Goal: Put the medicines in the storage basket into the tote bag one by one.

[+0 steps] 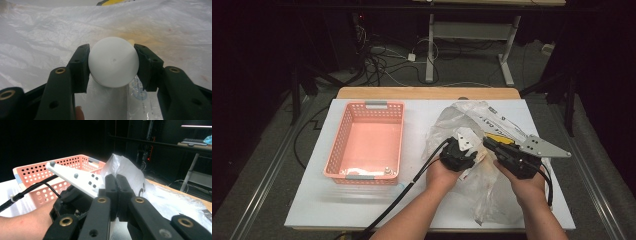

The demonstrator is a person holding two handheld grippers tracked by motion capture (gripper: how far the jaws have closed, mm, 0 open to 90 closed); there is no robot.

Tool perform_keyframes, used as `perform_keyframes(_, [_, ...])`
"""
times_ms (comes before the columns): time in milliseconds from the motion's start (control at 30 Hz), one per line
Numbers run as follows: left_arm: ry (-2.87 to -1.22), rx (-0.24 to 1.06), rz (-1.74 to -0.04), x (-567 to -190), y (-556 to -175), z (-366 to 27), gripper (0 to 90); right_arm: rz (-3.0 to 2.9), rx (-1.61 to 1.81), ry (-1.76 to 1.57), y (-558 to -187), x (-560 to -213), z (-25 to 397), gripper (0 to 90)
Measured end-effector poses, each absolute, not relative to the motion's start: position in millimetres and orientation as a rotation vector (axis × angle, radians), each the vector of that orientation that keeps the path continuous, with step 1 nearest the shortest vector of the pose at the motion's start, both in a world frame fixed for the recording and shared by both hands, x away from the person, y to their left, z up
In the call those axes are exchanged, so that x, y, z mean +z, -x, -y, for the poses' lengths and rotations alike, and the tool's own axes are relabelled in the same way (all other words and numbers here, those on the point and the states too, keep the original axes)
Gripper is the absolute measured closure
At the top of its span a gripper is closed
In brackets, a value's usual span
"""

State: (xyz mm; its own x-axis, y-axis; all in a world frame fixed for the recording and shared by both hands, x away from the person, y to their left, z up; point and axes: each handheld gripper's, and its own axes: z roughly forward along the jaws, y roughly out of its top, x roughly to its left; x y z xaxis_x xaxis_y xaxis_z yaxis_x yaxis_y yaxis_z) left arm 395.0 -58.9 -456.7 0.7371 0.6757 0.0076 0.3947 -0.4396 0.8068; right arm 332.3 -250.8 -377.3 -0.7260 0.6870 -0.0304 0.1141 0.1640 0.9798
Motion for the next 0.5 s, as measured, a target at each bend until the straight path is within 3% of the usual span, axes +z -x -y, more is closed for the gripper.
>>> perform_keyframes(500, [-2.061, 0.367, -0.825, -461.7, -403.0, 60.3, 45.5, -1.977, 1.590, -0.752, -332.9, -378.3, 249.8, 90.0])
